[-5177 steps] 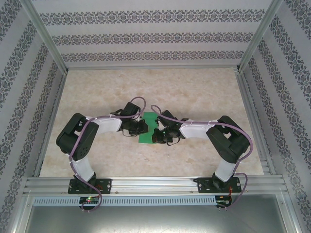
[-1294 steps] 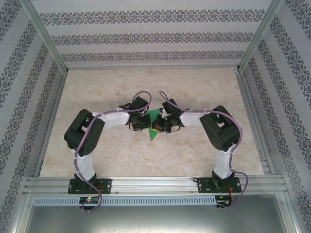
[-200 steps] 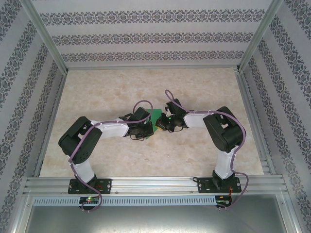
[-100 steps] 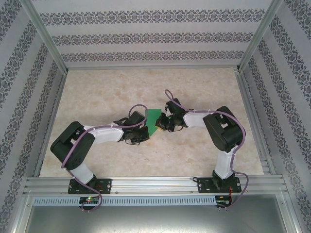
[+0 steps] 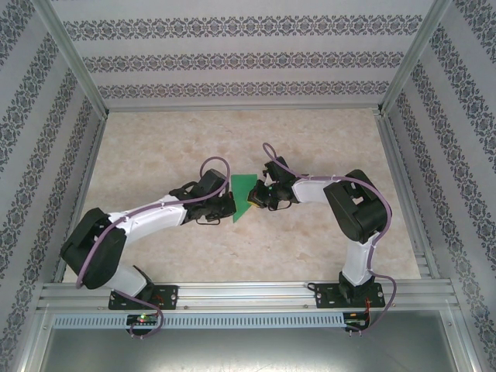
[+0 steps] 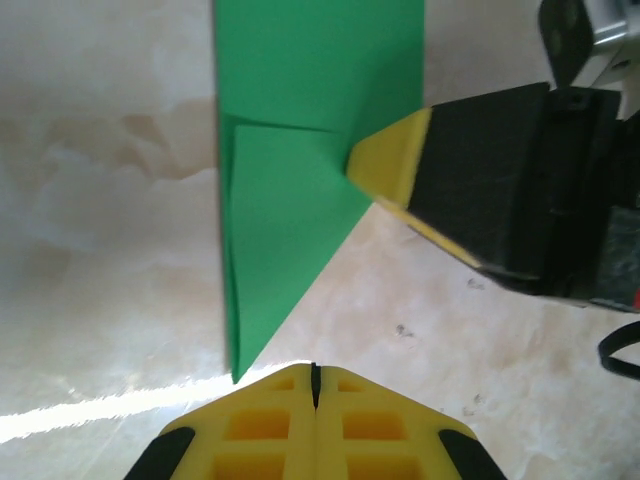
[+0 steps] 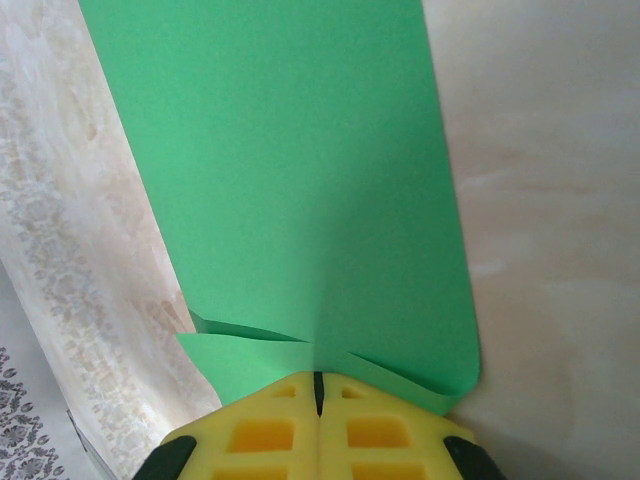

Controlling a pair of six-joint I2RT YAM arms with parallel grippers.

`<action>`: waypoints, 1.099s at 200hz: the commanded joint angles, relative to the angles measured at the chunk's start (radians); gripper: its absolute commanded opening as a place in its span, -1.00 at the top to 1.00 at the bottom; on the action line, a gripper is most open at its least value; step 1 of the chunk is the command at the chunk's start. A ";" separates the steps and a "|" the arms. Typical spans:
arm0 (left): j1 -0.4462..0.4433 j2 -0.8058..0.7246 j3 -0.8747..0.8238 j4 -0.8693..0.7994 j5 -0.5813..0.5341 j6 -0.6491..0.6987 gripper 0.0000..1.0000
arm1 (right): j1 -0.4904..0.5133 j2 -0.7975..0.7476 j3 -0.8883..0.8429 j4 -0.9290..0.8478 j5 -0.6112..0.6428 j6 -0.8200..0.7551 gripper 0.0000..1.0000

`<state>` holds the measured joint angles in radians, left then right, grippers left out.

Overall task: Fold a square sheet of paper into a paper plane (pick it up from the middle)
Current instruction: Third fold the triangle at the center of the table.

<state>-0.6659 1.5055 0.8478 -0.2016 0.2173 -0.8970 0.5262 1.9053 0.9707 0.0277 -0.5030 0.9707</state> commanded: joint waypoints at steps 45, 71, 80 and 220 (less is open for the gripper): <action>-0.008 0.178 0.019 0.087 0.034 -0.033 1.00 | -0.003 0.040 -0.056 -0.087 0.083 0.010 1.00; -0.008 0.204 0.020 0.055 0.006 -0.031 1.00 | -0.006 0.034 -0.060 -0.043 0.051 -0.005 1.00; -0.008 0.213 0.012 0.053 0.004 -0.034 1.00 | -0.008 0.028 -0.060 -0.020 0.030 -0.015 1.00; -0.008 0.254 -0.006 -0.015 -0.008 -0.018 1.00 | 0.075 -0.055 -0.055 0.034 -0.019 -0.129 1.00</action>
<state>-0.6659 1.7069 0.8562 -0.1303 0.2539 -0.9215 0.5999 1.8317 0.9222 0.0582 -0.5381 0.8413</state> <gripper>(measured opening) 0.066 0.037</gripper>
